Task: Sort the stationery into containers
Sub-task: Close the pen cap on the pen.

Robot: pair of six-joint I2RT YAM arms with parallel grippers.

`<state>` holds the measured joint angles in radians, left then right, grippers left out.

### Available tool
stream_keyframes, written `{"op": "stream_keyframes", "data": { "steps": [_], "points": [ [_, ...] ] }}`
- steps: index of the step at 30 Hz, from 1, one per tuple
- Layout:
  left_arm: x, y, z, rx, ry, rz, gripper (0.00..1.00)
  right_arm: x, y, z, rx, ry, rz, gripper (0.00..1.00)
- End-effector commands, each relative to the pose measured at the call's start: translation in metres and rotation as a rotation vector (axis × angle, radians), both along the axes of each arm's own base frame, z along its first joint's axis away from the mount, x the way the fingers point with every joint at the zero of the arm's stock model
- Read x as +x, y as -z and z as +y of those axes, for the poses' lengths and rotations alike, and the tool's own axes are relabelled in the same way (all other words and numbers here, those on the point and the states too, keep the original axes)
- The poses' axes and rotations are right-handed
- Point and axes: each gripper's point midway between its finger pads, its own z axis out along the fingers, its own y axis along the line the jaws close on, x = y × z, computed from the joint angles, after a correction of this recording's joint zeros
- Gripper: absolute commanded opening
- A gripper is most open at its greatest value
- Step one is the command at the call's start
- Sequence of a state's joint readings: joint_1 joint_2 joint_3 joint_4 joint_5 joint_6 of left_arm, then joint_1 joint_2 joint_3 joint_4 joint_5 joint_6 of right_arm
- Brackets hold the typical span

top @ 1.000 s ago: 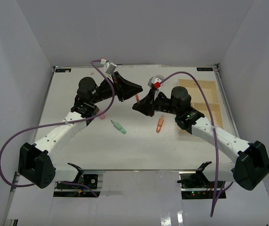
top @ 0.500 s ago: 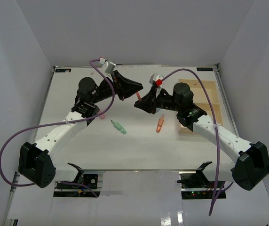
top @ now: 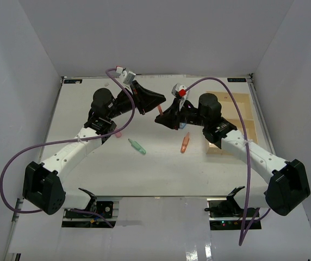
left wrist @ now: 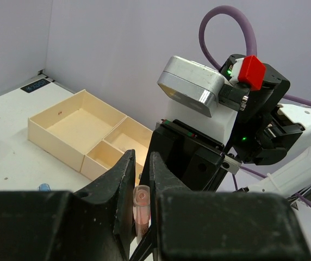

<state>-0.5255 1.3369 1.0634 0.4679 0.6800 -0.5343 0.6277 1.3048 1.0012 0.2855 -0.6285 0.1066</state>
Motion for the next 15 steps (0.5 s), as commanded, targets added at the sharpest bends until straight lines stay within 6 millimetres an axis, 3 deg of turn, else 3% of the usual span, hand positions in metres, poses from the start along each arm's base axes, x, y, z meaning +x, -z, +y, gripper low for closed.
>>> {"op": "stream_keyframes", "data": {
  "steps": [1,15],
  "points": [
    [-0.051,0.1,-0.022,0.218,0.231,0.314,0.0,0.0,-0.186,-0.019,0.383,0.08,-0.477,0.08],
    [-0.064,0.123,-0.026,0.269,0.29,0.372,0.0,0.002,-0.21,-0.022,0.408,0.086,-0.523,0.08]
  ]
}}
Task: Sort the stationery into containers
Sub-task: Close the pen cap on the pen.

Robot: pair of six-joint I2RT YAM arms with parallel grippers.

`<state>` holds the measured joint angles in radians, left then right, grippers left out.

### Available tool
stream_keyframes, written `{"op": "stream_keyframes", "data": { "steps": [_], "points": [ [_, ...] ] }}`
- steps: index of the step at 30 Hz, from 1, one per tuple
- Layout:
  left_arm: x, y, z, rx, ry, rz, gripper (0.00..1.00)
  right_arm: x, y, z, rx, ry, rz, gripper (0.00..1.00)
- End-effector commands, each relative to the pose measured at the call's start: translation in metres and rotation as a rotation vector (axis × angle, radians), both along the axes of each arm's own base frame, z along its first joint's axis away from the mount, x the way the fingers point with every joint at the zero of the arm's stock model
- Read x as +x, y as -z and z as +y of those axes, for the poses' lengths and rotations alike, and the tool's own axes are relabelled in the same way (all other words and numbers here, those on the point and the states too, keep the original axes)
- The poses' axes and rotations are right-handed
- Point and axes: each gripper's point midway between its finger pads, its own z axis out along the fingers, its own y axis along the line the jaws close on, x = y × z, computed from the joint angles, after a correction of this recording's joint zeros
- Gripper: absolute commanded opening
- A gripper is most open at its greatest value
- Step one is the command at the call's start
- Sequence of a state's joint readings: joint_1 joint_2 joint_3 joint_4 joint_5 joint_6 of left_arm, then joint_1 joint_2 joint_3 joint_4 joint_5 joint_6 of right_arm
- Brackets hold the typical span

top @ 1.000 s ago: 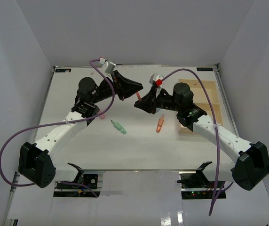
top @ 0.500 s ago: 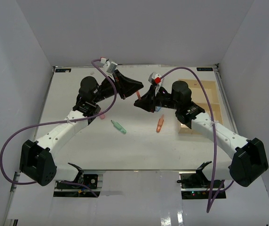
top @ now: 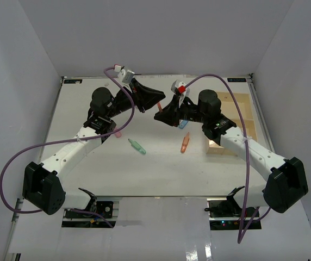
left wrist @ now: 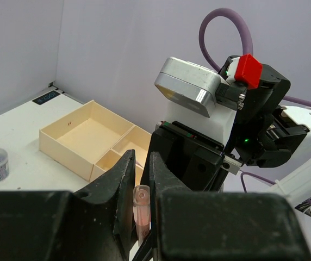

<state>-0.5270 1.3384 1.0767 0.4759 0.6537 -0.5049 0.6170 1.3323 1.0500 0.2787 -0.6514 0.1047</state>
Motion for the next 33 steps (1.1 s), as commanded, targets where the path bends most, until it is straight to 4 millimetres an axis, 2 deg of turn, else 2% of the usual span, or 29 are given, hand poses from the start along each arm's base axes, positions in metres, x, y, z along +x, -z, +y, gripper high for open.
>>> {"op": "stream_keyframes", "data": {
  "steps": [1,15,33],
  "points": [
    [-0.069,0.132,-0.027,0.279,0.316,0.419,0.0,-0.005,-0.201,-0.025,0.405,0.098,-0.513,0.08],
    [-0.083,0.148,-0.022,0.313,0.344,0.466,0.0,-0.002,-0.218,-0.033,0.423,0.128,-0.554,0.08],
    [-0.095,0.161,-0.029,0.317,0.38,0.517,0.0,-0.002,-0.243,-0.042,0.469,0.159,-0.615,0.08]
  ]
}}
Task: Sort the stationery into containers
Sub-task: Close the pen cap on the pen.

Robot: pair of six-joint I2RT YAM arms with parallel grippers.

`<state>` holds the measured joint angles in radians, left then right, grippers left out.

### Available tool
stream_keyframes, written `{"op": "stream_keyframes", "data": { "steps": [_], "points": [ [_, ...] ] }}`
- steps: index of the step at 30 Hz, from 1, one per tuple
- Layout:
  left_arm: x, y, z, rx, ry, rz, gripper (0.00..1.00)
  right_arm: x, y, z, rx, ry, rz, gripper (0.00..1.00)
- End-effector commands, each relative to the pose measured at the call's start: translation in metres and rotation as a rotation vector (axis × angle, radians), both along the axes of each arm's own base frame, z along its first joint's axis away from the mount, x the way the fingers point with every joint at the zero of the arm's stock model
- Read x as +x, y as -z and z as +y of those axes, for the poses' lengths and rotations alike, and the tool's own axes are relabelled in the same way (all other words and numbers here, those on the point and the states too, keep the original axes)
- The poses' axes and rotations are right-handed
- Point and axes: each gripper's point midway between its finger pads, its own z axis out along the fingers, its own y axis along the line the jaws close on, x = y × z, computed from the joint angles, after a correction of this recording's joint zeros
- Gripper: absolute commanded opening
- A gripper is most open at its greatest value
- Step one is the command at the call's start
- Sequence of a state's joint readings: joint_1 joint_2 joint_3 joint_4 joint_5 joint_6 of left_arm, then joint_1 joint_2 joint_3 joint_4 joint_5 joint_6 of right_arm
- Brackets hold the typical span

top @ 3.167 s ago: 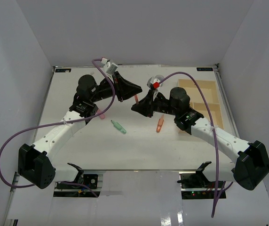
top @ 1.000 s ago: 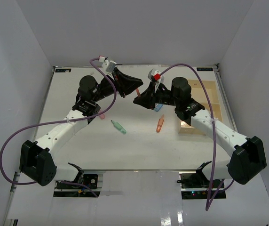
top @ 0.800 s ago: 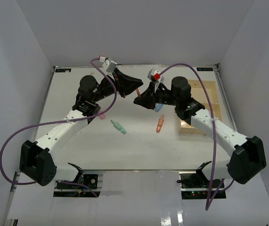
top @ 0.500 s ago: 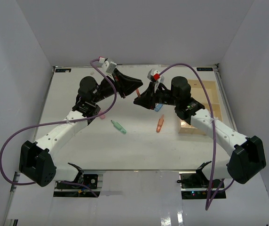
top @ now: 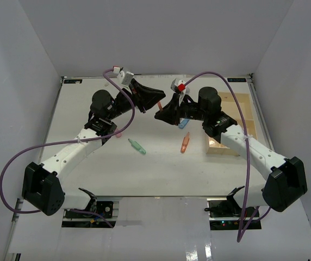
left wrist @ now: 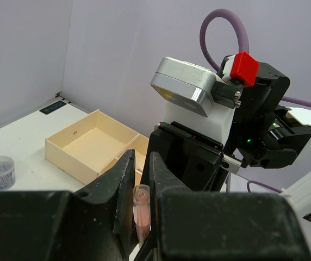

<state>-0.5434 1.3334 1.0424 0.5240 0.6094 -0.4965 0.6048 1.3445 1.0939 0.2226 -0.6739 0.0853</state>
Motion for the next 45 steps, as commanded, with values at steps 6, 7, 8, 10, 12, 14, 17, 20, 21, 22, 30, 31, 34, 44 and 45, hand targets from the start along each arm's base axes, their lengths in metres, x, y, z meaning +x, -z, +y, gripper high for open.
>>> {"op": "stream_keyframes", "data": {
  "steps": [6,7,8,10,12,14,17,20,21,22,30,31,34,44,45],
  "points": [
    [-0.102,0.168,-0.024,0.354,0.416,0.561,0.0,-0.006,-0.25,-0.049,0.499,0.179,-0.645,0.08],
    [-0.103,0.169,-0.024,0.354,0.419,0.564,0.0,-0.006,-0.25,-0.05,0.5,0.182,-0.648,0.08],
    [-0.103,0.169,-0.023,0.355,0.416,0.562,0.0,-0.007,-0.253,-0.052,0.504,0.185,-0.654,0.08],
    [-0.105,0.169,-0.022,0.355,0.427,0.566,0.0,-0.007,-0.255,-0.053,0.506,0.191,-0.657,0.08],
    [-0.108,0.171,-0.022,0.361,0.435,0.571,0.0,-0.007,-0.256,-0.054,0.508,0.192,-0.661,0.08],
    [-0.11,0.175,-0.021,0.365,0.442,0.579,0.0,-0.008,-0.259,-0.055,0.513,0.194,-0.666,0.08],
    [-0.112,0.174,-0.021,0.364,0.45,0.58,0.0,-0.009,-0.262,-0.057,0.518,0.2,-0.673,0.08],
    [-0.112,0.176,-0.022,0.37,0.448,0.582,0.0,-0.009,-0.264,-0.057,0.525,0.198,-0.678,0.08],
    [-0.113,0.178,-0.022,0.373,0.454,0.587,0.0,-0.01,-0.266,-0.057,0.532,0.195,-0.682,0.08],
    [-0.114,0.18,-0.022,0.377,0.461,0.594,0.0,-0.009,-0.267,-0.056,0.534,0.195,-0.683,0.08],
    [-0.121,0.179,-0.022,0.377,0.483,0.597,0.0,-0.012,-0.283,-0.059,0.554,0.202,-0.724,0.08],
    [-0.121,0.181,-0.022,0.379,0.486,0.604,0.0,-0.011,-0.284,-0.06,0.554,0.205,-0.725,0.08],
    [-0.124,0.187,-0.02,0.385,0.486,0.621,0.0,-0.013,-0.29,-0.062,0.563,0.209,-0.741,0.08],
    [-0.124,0.188,-0.021,0.374,0.487,0.631,0.0,-0.019,-0.309,-0.07,0.584,0.237,-0.795,0.08],
    [-0.124,0.186,-0.021,0.372,0.486,0.63,0.0,-0.019,-0.306,-0.069,0.579,0.234,-0.789,0.08]
  ]
}}
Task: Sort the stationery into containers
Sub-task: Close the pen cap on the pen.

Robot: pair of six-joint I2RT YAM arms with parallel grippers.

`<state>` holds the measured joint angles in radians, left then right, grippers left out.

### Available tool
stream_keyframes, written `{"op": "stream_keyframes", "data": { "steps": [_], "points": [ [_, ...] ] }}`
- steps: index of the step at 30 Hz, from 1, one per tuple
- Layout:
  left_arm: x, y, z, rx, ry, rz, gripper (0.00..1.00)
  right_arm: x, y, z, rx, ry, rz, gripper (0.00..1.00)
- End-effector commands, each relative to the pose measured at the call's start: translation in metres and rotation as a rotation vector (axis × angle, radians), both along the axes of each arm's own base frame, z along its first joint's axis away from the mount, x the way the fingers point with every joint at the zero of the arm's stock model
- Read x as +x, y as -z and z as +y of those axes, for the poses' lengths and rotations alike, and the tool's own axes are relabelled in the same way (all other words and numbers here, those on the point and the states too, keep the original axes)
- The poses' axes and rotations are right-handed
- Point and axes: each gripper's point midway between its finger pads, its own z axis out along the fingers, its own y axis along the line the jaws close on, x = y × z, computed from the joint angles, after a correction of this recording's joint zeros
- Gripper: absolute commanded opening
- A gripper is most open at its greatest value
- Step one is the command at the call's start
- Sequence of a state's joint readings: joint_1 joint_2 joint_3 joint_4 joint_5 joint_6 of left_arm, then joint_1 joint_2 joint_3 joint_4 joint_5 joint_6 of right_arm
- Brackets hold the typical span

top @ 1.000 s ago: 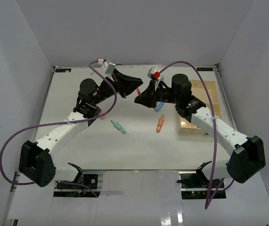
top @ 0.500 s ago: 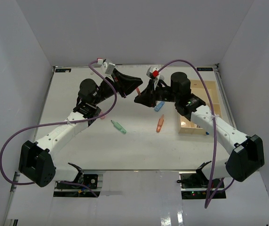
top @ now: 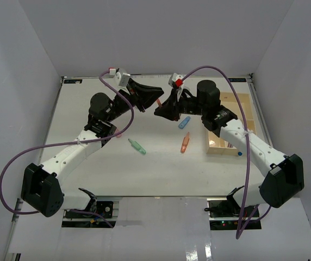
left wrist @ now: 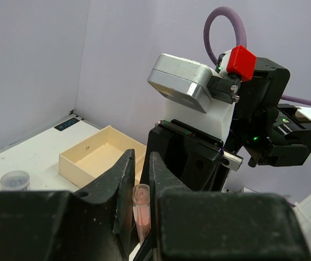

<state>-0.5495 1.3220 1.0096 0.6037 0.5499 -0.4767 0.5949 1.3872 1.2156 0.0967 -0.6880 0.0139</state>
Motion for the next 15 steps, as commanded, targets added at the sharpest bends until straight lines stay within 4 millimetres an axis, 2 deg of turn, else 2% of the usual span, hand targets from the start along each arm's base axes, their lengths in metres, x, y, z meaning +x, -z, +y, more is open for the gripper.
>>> {"op": "stream_keyframes", "data": {
  "steps": [1,3,4,6,10,11,12,15],
  "points": [
    [-0.121,0.189,-0.028,0.397,0.515,0.676,0.0,-0.03,-0.292,-0.07,0.619,0.212,-0.763,0.08],
    [-0.113,0.18,-0.03,0.387,0.476,0.645,0.0,-0.025,-0.278,-0.067,0.597,0.211,-0.728,0.08],
    [-0.102,0.17,-0.032,0.382,0.43,0.626,0.0,-0.024,-0.272,-0.065,0.588,0.208,-0.714,0.08],
    [-0.086,0.154,-0.032,0.375,0.378,0.569,0.0,-0.018,-0.25,-0.062,0.549,0.209,-0.665,0.08],
    [-0.049,0.104,-0.032,0.333,0.241,0.428,0.0,-0.011,-0.205,-0.056,0.476,0.208,-0.567,0.08],
    [-0.043,0.097,-0.032,0.33,0.22,0.403,0.0,-0.011,-0.197,-0.055,0.467,0.206,-0.55,0.08],
    [-0.039,0.092,-0.034,0.327,0.211,0.382,0.0,-0.009,-0.178,-0.054,0.446,0.206,-0.513,0.08],
    [-0.031,0.084,-0.036,0.328,0.198,0.342,0.04,-0.009,-0.156,-0.053,0.431,0.206,-0.449,0.08]
  ]
}}
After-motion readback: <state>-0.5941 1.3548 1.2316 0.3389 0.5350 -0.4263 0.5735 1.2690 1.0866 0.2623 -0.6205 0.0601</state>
